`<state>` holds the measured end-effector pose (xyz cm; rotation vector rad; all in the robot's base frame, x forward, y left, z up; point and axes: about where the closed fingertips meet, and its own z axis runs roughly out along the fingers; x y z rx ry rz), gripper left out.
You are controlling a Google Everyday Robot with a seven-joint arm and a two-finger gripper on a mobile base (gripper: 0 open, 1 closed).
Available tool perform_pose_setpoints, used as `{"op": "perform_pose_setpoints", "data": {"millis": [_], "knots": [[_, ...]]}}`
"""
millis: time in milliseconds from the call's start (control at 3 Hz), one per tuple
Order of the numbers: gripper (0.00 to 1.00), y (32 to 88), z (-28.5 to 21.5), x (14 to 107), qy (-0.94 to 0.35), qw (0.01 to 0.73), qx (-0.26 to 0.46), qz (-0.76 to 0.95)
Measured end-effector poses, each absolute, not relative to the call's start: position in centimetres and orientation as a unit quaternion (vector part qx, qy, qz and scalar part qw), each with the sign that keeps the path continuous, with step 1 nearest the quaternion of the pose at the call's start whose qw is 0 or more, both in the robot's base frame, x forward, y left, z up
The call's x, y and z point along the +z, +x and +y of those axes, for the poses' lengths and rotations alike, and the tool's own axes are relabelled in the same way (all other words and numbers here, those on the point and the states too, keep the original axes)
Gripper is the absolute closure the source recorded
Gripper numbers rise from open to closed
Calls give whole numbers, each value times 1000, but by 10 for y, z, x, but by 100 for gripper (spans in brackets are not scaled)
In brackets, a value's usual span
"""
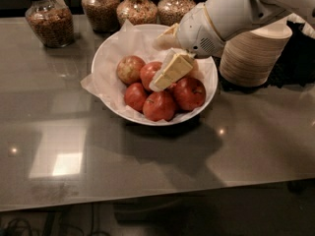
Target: Pick apple from white bowl
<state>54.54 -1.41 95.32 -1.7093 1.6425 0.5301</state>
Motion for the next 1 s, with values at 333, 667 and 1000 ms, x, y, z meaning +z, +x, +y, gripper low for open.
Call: {"op": "perform_pose_setpoints", "data": {"millis": [333, 667, 1000], "knots": [[28, 548, -6, 943, -660, 337, 230, 631], [35, 553, -1, 928, -654, 322, 259, 633], [36, 559, -1, 915, -647, 309, 277, 639]]}}
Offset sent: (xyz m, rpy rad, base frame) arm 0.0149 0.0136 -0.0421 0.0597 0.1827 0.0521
